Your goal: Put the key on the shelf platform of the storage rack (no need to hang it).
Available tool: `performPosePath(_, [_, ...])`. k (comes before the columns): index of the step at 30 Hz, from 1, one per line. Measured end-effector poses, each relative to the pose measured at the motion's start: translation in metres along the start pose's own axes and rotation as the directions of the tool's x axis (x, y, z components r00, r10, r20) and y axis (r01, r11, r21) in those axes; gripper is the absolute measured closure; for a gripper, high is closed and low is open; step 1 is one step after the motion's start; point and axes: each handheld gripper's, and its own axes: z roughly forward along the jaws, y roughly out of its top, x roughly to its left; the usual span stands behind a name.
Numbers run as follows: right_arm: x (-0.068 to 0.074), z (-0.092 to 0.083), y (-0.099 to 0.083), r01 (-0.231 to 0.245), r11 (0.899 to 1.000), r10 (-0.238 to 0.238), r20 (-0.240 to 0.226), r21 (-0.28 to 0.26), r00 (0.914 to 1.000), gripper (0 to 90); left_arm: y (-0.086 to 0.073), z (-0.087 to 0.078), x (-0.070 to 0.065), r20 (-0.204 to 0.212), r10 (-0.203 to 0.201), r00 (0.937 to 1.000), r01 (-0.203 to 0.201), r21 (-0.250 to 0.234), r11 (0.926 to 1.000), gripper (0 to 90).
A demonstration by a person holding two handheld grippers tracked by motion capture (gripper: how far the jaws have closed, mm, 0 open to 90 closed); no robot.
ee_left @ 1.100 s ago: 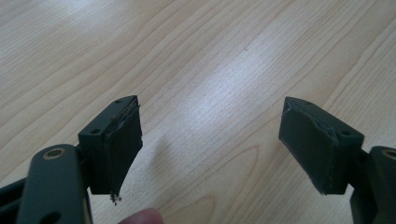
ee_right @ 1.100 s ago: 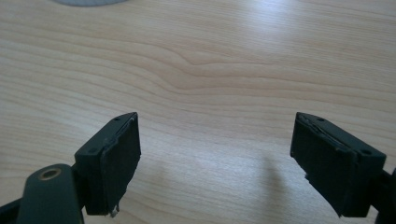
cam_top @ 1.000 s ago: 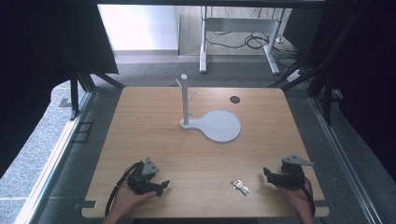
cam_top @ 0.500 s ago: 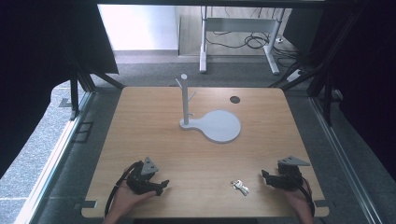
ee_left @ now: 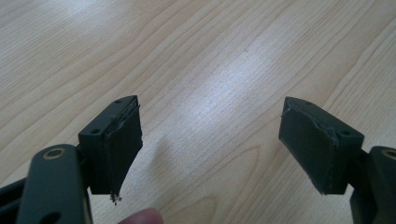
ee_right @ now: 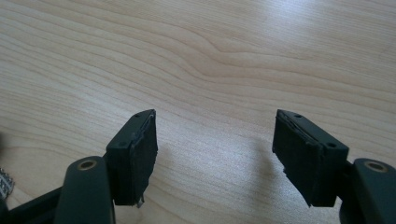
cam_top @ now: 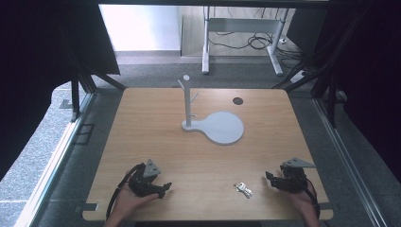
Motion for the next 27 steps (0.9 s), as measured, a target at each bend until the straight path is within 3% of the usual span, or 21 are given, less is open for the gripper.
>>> performPosePath(12, [0.005, -0.003, 0.007, -0.008, 1.000, 0.007, -0.052, -0.005, 0.9986, 35.6, 0.001, -0.002, -0.001, -0.004, -0.007, 1.0000, 0.007, -0.004, 1.0000, 21.7])
performPosePath(17, [0.012, -0.001, 0.007, 0.019, 1.000, -0.017, -0.076, 0.024, 0.9970, 35.9, 0.001, -0.005, 0.001, -0.005, -0.009, 1.0000, 0.009, -0.008, 0.9999, 21.7])
performPosePath(27, [0.024, -0.024, 0.024, 0.081, 0.995, -0.074, -0.123, 0.057, 0.9897, 37.2, 0.002, -0.011, 0.003, -0.009, -0.015, 0.9999, 0.014, -0.029, 0.9995, 21.7])
